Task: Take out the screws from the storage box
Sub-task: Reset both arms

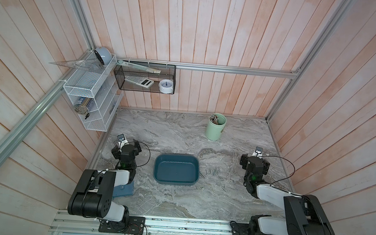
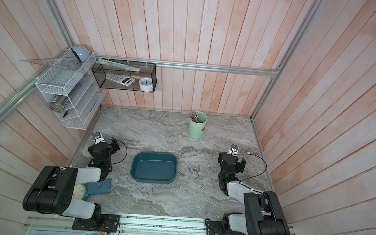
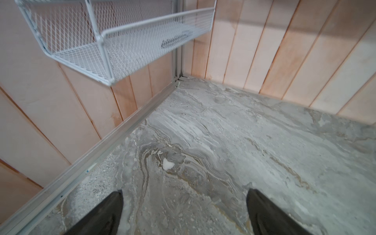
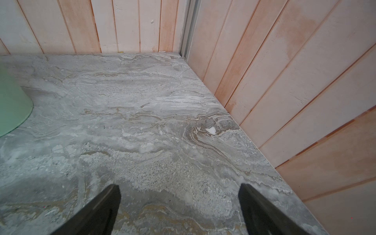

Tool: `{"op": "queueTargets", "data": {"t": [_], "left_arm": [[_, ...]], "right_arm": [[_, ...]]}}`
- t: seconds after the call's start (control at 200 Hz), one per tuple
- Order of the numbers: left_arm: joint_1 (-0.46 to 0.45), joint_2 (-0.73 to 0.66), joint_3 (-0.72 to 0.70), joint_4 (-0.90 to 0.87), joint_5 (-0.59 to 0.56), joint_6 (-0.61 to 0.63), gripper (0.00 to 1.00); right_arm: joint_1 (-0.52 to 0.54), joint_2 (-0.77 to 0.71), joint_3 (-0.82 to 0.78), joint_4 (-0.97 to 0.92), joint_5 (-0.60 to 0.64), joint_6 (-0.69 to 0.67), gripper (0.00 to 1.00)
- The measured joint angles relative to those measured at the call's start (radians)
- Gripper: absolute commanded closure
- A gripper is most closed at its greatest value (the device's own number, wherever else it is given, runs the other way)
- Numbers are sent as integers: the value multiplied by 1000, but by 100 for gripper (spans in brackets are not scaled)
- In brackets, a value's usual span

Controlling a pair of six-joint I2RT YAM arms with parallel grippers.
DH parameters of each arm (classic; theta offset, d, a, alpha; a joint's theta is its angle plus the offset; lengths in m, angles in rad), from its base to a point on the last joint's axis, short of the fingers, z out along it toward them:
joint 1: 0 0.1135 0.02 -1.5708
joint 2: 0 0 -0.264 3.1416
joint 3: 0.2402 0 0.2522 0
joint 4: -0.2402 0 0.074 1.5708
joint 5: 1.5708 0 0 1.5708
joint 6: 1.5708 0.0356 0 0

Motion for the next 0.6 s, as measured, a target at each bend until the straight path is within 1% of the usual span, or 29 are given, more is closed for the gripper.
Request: {"op": "queueTargets", "data": {"t": [0.07,0.24,0.34,0.39,0.475,0.6], "left_arm": [[2,56,-34,94,18,17,0],[2,68,-17,110,33,29,0],[2,68,-3,124,36,34,0],[2,68,-3,128,37,36,0],[2,68,-3,128,36,37,0],[2,68,-3,128,36,38,0]], "right_arm": [[-15,22,18,3,-18,0,2],[-41,63,49,37,-101,-12,2],[-64,182,40,175,-122,-12,2],[-65,216,38,175,-141,-16,2],[-65,213,39,156,-170,-19,2],[-69,211,39,193,-187,-19,2]]}}
